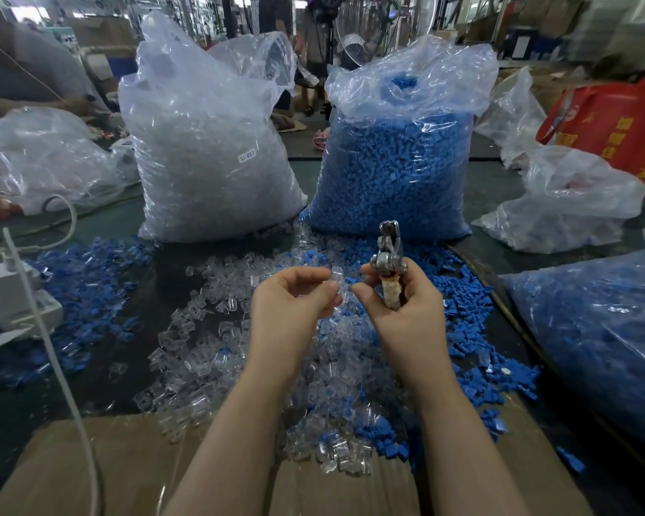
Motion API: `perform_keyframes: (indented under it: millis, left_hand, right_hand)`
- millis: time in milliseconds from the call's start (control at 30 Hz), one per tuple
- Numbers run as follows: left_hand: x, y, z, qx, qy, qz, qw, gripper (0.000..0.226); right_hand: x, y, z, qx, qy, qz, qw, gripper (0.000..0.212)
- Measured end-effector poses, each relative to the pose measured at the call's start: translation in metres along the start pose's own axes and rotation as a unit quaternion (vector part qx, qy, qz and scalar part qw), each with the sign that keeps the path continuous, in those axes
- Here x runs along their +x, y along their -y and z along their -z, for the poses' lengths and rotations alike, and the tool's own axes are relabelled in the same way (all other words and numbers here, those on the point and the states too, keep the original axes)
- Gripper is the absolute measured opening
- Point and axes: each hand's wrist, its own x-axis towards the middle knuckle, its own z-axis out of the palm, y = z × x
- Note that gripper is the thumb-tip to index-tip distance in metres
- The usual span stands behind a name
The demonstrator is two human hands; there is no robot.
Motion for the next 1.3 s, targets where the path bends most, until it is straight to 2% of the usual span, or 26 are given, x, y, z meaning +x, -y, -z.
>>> perform_keyframes:
  millis: [267,567,833,1000,1133,1300]
  left_hand:
    - [-0.002,-0.003,-0.003,0.069,-0.015,-0.038,0.997,0.010]
    - [-0.004,-0.001,-0.006,0.157,-0.022,-0.126,0.979,0.018]
    - [-0.005,0.004,-0.007,0.163,-0.020,-0.173,0.971,0.020]
    - [-0.005,0.006,-0.010,0.154,-0.027,-0.180,0.971,0.015]
    - [-0.003,0.006,-0.009,0.124,-0.031,-0.135,0.983,0.014]
    - [-0.001,0.002,-0.006,-0.010,-0.009,-0.078,0.997,0.011]
  right_hand:
    - [-0.002,0.002,0.000,-0.058,-0.002,0.009,0.998,0.021]
    - [-0.001,0.002,0.001,-0.074,-0.008,0.007,0.997,0.017]
    - [-0.001,0.001,0.002,-0.058,0.008,0.002,0.998,0.019]
    - [-0.002,0.002,0.004,-0.050,0.020,0.003,0.999,0.018]
    - [-0.001,0.001,0.005,-0.052,0.035,-0.004,0.998,0.011]
    - [0.003,-0.005,0.013,-0.120,0.073,-0.042,0.989,0.007]
